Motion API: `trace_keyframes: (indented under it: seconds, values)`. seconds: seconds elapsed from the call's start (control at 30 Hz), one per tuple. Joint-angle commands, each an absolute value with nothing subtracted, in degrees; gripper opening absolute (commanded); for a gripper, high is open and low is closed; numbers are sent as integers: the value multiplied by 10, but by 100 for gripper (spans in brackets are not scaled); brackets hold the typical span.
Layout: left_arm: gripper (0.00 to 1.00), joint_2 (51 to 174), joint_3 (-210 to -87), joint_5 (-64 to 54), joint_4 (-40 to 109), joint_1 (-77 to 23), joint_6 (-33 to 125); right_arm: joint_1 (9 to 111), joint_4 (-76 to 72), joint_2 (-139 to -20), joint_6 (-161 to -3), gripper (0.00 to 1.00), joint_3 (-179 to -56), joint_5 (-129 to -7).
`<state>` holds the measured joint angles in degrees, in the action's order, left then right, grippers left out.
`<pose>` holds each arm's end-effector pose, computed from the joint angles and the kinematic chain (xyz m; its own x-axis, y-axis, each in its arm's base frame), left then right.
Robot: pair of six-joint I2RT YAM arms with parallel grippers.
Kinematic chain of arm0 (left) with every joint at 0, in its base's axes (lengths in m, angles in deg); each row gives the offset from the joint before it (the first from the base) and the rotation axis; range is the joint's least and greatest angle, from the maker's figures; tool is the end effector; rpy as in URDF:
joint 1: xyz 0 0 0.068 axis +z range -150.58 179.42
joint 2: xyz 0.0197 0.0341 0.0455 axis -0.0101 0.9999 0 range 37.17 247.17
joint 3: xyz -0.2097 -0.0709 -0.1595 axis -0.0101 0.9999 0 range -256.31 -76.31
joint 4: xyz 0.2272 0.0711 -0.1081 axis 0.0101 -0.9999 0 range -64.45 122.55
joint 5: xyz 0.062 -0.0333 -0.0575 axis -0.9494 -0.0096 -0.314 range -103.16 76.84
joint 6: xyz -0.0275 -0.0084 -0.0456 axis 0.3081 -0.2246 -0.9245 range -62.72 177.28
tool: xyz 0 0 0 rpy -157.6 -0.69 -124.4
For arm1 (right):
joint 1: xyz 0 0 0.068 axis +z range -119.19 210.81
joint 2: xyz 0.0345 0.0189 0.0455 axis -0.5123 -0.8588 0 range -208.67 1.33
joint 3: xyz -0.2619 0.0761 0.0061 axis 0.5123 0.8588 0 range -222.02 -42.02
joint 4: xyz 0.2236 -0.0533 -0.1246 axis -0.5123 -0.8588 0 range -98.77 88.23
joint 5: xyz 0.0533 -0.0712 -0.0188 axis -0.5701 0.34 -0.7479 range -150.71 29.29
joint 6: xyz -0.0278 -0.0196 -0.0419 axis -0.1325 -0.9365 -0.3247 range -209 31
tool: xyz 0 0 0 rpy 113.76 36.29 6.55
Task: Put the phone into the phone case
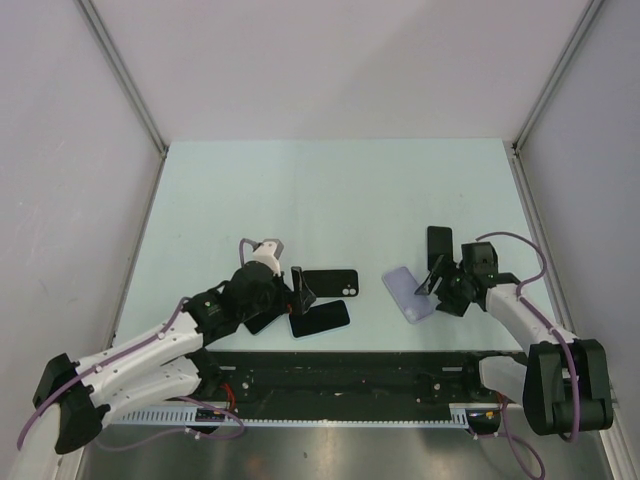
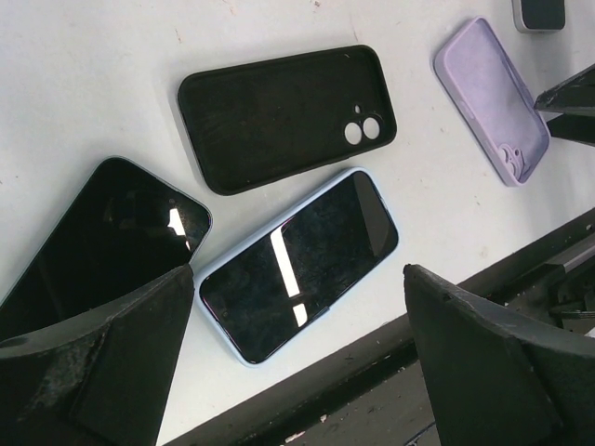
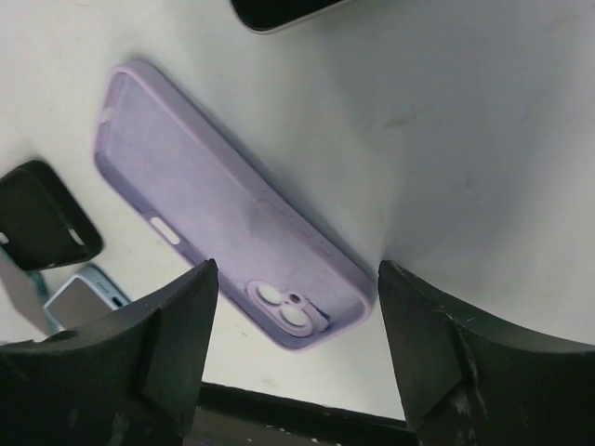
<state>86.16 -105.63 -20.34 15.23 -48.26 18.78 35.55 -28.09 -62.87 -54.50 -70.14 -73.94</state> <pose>0.1278 -0.1338 0.2210 -0.7319 -0.1137 -0.6719 0.2693 0.8575 -0.4384 0.1874 0.0238 0.1590 -0.8333 0.4843 -0.2668 0.3470 0.8337 0.4295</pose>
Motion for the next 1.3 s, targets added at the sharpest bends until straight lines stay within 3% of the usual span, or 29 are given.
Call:
trace_keyframes:
  seconds: [0.0,0.3,0.6,1.27]
  values:
    - [100,869,-1079,-198,164,-480,194,370,-243,-648,-524,74,-663,-773]
    - [100,877,-1079,-196,166,-480,195,479,-234,-607,-424,73,-633,-771]
    - [100,878,-1080,-187,167,-480,195,624,-94,-641,-323,72,-602,-738]
    - [100,843,-1057,-183,167,-480,187,668,116,-854,-323,69,-676,-733]
